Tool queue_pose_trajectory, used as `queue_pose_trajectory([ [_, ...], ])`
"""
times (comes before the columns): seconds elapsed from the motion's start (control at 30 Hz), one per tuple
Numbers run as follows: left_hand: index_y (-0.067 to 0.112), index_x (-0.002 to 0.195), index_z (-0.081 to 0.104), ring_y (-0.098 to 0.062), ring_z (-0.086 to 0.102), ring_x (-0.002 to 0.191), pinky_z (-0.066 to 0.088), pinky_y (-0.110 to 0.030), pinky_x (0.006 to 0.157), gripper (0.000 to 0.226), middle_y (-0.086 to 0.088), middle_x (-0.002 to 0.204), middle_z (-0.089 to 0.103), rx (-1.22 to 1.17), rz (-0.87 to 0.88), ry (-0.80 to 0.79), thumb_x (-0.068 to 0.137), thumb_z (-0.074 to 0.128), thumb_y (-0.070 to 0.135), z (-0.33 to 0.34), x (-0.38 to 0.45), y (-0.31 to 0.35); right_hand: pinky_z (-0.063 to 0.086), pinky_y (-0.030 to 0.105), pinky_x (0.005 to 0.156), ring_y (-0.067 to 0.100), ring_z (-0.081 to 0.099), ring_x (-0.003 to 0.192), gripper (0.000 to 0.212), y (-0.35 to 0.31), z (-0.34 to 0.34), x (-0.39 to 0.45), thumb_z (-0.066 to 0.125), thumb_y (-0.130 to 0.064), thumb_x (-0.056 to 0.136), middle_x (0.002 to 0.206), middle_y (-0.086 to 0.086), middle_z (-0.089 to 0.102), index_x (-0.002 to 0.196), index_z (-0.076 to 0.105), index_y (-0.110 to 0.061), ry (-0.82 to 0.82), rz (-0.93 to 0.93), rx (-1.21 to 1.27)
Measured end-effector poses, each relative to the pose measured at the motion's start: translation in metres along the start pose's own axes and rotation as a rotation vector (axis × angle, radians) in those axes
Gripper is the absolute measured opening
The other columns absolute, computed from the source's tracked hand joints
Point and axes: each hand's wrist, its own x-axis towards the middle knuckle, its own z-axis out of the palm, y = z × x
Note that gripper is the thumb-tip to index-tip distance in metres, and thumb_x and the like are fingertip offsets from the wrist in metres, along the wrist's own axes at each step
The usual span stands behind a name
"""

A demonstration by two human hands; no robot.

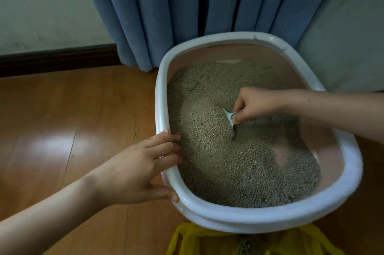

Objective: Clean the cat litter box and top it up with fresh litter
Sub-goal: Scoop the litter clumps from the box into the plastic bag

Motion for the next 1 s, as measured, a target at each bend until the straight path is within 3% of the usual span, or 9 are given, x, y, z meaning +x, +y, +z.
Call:
queue_pose_trajectory([
  [0.23, 0.012, 0.117, 0.065, -0.024, 0.043, 0.136, 0.031, -0.038, 0.115, 0.065, -0.003, 0.118, 0.061, 0.007, -0.002, -0.014, 0.089, 0.052, 0.069, -0.003, 0.000, 0.001, 0.025, 0.021, 0.043, 0.010, 0.030, 0.036, 0.045, -0.020, 0.030, 0.020, 0.058, -0.030, 0.094, 0.041, -0.005, 0.037, 0.052, 0.050, -0.016, 0.212, 0.005, 0.136],
  [0.33, 0.011, 0.118, 0.065, -0.026, 0.044, 0.135, 0.033, -0.039, 0.114, 0.064, -0.004, 0.116, 0.061, 0.025, 0.004, -0.027, 0.090, 0.051, 0.067, -0.007, 0.001, 0.003, 0.027, 0.012, 0.036, 0.004, 0.031, 0.029, 0.049, -0.015, 0.044, 0.020, 0.056, -0.028, 0.095, 0.032, -0.008, 0.038, 0.048, 0.051, -0.015, 0.302, 0.024, 0.222],
  [0.57, 0.002, 0.115, 0.067, -0.028, 0.057, 0.117, 0.035, -0.040, 0.114, 0.044, -0.011, 0.112, 0.065, -0.023, 0.136, 0.052, 0.095, 0.060, 0.041, -0.001, -0.001, 0.010, 0.031, 0.024, 0.049, 0.014, 0.038, 0.040, 0.050, -0.003, 0.065, 0.021, 0.056, -0.029, 0.095, 0.045, 0.004, 0.047, 0.047, 0.054, -0.014, 0.398, -0.030, 0.315],
  [0.77, 0.006, 0.112, 0.067, -0.029, 0.059, 0.108, 0.040, -0.041, 0.107, 0.048, -0.009, 0.107, 0.064, -0.006, 0.143, 0.018, 0.093, 0.059, 0.049, -0.009, 0.006, 0.010, 0.031, 0.024, 0.048, 0.005, 0.035, 0.034, 0.050, -0.002, 0.066, 0.017, 0.056, -0.024, 0.095, 0.033, -0.008, 0.043, 0.046, 0.053, -0.013, 0.403, -0.077, 0.388],
  [1.0, 0.005, 0.111, 0.068, -0.026, 0.059, 0.109, 0.039, -0.038, 0.110, 0.051, -0.009, 0.107, 0.065, 0.012, 0.156, 0.051, 0.091, 0.061, 0.051, -0.004, 0.005, 0.009, 0.040, 0.029, 0.057, 0.014, 0.040, 0.039, 0.051, 0.005, 0.054, 0.008, 0.055, -0.021, 0.095, 0.042, 0.005, 0.047, 0.044, 0.052, -0.013, 0.444, -0.151, 0.510],
])
